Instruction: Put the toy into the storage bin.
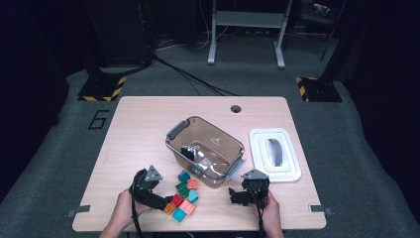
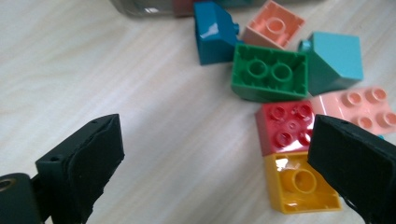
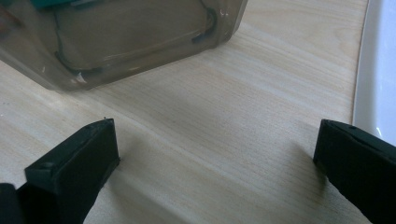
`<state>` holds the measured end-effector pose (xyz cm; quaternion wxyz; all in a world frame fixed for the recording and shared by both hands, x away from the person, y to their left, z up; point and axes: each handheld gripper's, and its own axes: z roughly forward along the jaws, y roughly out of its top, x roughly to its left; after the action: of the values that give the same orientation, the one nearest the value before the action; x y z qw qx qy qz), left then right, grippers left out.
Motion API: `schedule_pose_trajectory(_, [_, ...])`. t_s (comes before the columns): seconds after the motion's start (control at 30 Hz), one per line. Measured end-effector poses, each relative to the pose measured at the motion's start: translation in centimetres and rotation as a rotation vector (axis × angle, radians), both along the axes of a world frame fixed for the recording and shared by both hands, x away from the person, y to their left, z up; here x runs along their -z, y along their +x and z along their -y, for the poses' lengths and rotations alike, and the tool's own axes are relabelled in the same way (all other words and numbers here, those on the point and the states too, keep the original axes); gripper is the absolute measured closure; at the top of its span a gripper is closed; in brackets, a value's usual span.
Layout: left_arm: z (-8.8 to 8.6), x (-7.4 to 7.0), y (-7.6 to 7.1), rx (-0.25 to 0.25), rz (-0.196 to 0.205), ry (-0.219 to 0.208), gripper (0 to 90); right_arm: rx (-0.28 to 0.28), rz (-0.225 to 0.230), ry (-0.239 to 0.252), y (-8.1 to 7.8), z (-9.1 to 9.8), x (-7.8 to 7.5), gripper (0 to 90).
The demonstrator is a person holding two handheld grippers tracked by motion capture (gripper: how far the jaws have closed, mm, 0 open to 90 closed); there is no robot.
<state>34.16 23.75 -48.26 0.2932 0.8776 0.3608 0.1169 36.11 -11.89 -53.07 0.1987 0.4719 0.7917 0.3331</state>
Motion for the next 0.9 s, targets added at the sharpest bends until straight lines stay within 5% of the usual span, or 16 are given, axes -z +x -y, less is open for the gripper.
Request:
schedule_pose_trajectory(0.4, [0.9, 1.8, -0.8, 0.014, -0.017, 0.040, 5.1, 0.000, 0.000, 0.000, 0.0, 0.0, 0.0, 0.0])
schedule_pose_trajectory(0.9, [-0.1, 1.4, -0.5, 0.004, -0.011, 0.064, 51.3, -0.001, 0.000, 0.000, 0.0, 0.0, 0.0, 0.0])
